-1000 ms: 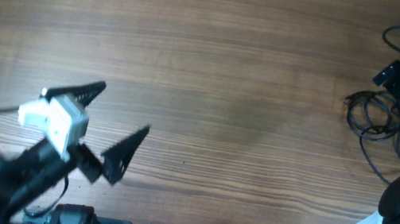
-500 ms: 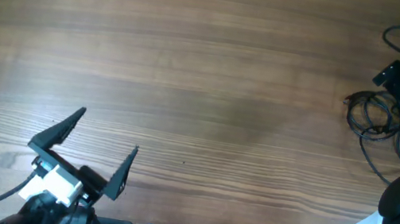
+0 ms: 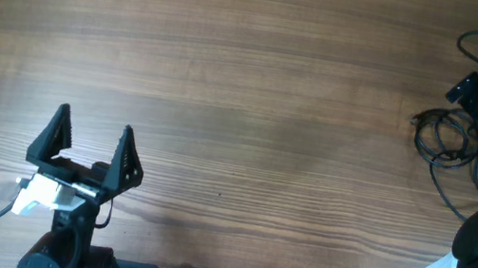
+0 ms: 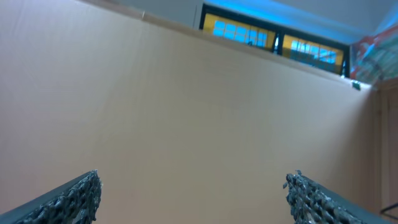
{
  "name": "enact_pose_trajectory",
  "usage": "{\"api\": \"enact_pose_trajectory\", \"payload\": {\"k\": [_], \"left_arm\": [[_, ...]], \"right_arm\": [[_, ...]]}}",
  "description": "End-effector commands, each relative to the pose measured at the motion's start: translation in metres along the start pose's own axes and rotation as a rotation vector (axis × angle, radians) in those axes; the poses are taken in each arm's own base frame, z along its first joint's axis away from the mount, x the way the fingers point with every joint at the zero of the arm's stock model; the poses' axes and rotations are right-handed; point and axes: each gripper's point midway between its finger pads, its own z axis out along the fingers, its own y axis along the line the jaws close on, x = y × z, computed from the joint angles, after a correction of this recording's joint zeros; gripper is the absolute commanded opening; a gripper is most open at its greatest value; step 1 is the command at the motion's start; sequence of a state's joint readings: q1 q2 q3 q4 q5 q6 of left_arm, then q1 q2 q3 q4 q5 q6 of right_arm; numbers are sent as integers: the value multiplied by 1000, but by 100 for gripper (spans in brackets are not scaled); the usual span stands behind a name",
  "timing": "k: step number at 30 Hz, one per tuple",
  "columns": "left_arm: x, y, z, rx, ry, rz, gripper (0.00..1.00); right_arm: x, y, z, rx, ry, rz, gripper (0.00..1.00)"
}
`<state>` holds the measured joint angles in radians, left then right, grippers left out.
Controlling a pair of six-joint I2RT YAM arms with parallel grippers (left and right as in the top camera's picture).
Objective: Untangle cables
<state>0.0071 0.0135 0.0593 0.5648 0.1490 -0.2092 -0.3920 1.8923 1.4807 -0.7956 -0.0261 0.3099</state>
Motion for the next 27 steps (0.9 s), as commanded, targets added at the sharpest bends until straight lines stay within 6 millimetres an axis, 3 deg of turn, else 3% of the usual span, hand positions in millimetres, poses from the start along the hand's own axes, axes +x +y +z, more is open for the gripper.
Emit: {"api": "enact_pose_trajectory", "payload": {"k": [1,4,6,7,11,27], "left_arm": [[26,11,-6,-45,51,-27,100],[61,25,-11,-113,193,-44,100],[94,37,-22,-178,326,-57,100],[121,49,-36,-247,444,-61,100],[158,59,-62,-314,622,-61,100],[158,59,-61,-304,624,-35,100]], "right_arm": [[-2,1,-6,-12,-12,10,100],[-2,1,-6,-12,-12,10,100],[-2,1,-6,-12,-12,10,100],[-2,1,-6,-12,-12,10,100],[-2,1,-6,-12,-12,10,100],[-2,1,-6,-12,-12,10,100]]}}
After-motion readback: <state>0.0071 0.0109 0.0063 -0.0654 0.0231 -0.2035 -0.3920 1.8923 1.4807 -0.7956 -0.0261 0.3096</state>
